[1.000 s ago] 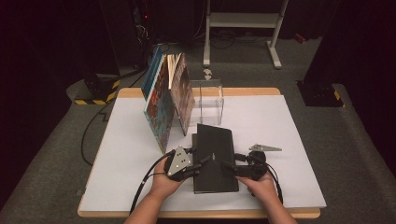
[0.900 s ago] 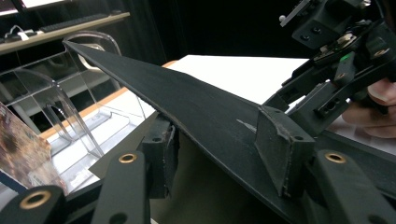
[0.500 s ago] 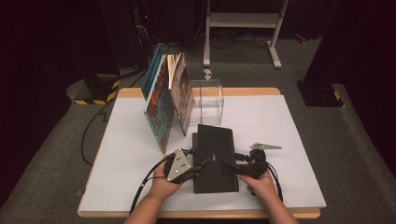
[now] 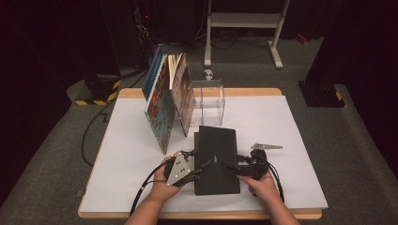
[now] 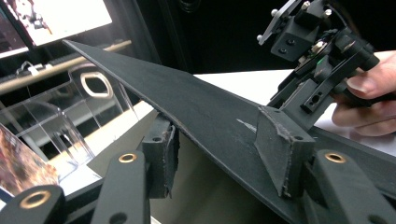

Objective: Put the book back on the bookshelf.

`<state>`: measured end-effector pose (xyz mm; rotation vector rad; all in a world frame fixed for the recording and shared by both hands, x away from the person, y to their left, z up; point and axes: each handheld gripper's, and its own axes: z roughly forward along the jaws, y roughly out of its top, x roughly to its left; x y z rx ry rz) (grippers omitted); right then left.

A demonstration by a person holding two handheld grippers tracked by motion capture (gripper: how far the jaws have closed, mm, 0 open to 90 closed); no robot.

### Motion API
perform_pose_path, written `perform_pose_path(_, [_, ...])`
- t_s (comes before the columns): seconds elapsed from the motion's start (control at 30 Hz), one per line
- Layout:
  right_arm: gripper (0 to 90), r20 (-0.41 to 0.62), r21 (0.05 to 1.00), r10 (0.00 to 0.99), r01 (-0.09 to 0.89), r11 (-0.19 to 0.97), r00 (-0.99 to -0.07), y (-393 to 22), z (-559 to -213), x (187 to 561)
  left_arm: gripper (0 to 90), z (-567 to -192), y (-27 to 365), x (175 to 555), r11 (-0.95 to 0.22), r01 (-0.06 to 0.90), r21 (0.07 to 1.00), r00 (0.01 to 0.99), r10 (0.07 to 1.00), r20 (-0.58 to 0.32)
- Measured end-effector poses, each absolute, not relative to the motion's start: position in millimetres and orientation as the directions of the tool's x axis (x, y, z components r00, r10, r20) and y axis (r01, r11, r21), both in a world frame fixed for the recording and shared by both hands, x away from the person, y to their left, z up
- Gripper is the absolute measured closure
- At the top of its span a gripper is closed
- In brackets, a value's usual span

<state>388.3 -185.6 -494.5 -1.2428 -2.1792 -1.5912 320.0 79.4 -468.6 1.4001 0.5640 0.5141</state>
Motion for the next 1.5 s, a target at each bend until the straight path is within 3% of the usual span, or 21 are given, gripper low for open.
perform_pose_path(0.77, [20.7, 0.368, 0.817, 0.639, 0.563, 0.126, -0.676, -185, -474, 357, 51.7, -465, 82, 320, 0.151, 0.197, 0.969, 0.72, 0.648, -0.248])
perform_pose_path(1.5, [25.5, 0.333, 0.84, 0.644, 0.528, 0.13, -0.689, -187, -466, 347, 54.1, -456, 84, 319, 0.201, 0.281, 0.938, 0.689, 0.638, -0.343])
